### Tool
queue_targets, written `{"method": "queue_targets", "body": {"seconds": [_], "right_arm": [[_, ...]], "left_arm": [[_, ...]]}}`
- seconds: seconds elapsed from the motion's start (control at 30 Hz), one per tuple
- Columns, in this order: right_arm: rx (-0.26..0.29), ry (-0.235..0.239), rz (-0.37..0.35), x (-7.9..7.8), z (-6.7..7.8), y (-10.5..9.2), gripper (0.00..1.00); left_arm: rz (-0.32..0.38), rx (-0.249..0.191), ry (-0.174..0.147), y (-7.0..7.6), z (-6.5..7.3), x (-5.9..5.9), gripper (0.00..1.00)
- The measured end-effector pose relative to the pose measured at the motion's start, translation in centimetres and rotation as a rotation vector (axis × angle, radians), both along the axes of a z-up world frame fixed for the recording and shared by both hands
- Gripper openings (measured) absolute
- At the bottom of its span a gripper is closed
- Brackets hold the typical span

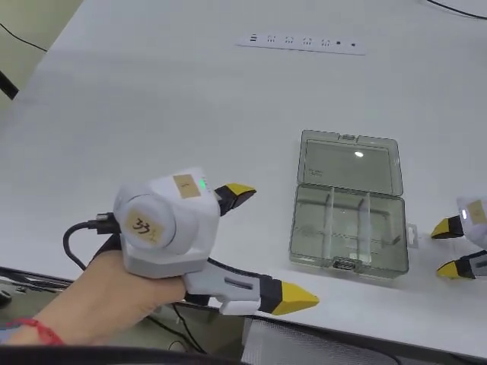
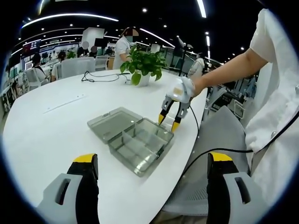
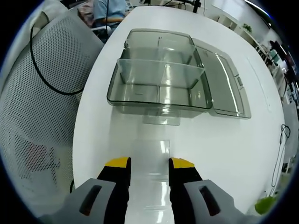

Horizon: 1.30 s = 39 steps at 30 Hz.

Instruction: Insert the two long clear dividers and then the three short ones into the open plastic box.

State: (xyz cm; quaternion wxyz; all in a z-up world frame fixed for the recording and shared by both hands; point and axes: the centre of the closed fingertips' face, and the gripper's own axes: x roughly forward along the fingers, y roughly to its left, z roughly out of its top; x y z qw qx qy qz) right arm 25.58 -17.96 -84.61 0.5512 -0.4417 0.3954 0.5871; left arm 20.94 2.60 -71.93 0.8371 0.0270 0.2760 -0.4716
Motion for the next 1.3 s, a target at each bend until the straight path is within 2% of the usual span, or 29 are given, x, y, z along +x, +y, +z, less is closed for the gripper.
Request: {"method": "queue_targets", "body": {"seconds": [0.17,0.27,0.43,0.57,0.67,0.77,0.87,0.9,0.97,1.0,1.1,1.2,1.23,1.3], "right_arm": [[0.024,-0.025,-0.058,0.1,0.9,0.0,0.32],[0.057,-0.045,-0.113,0.3,2.1,0.0,0.32],[0.125,-0.098,-0.193,0.3,4.9,0.5,0.32],[0.173,-0.149,-0.231,0.2,7.3,1.3,0.32],[0.218,-0.192,-0.261,0.0,9.5,2.4,0.32],[0.259,-0.224,-0.279,-0.4,11.3,3.6,0.32],[0.298,-0.244,-0.285,-1.2,12.9,5.0,0.32],[0.305,-0.248,-0.288,-1.4,13.2,5.3,0.32],[0.329,-0.256,-0.287,-1.9,14.0,6.2,0.32],[0.336,-0.260,-0.288,-1.8,13.9,6.1,0.32],[0.359,-0.280,-0.287,-2.1,14.8,6.9,0.32],[0.383,-0.290,-0.284,-2.7,15.7,8.0,0.32],[0.389,-0.295,-0.281,-2.8,16.0,8.3,0.32],[0.394,-0.301,-0.277,-3.0,16.2,8.8,0.32]], "left_arm": [[-0.008,-0.002,-0.005,-0.1,0.2,0.0,0.99],[-0.018,-0.004,-0.011,-0.2,0.4,0.1,0.99],[-0.032,-0.014,-0.020,-0.6,1.0,0.5,0.99],[-0.032,-0.035,-0.013,-0.9,1.5,1.0,0.96],[-0.023,-0.063,0.023,-1.3,1.8,1.3,0.92],[-0.028,-0.082,0.023,-1.8,2.1,1.5,0.90],[-0.030,-0.114,0.068,-2.6,2.6,1.6,0.85],[-0.031,-0.122,0.077,-2.8,2.7,1.6,0.83],[-0.033,-0.143,0.076,-3.3,3.1,1.7,0.82],[-0.032,-0.149,0.082,-3.6,3.3,1.8,0.82],[-0.032,-0.175,0.129,-4.3,3.5,1.8,0.79],[-0.040,-0.201,0.148,-5.1,3.9,1.7,0.75],[-0.041,-0.213,0.169,-5.5,4.1,1.6,0.74],[-0.041,-0.228,0.187,-6.0,4.3,1.6,0.71]]}}
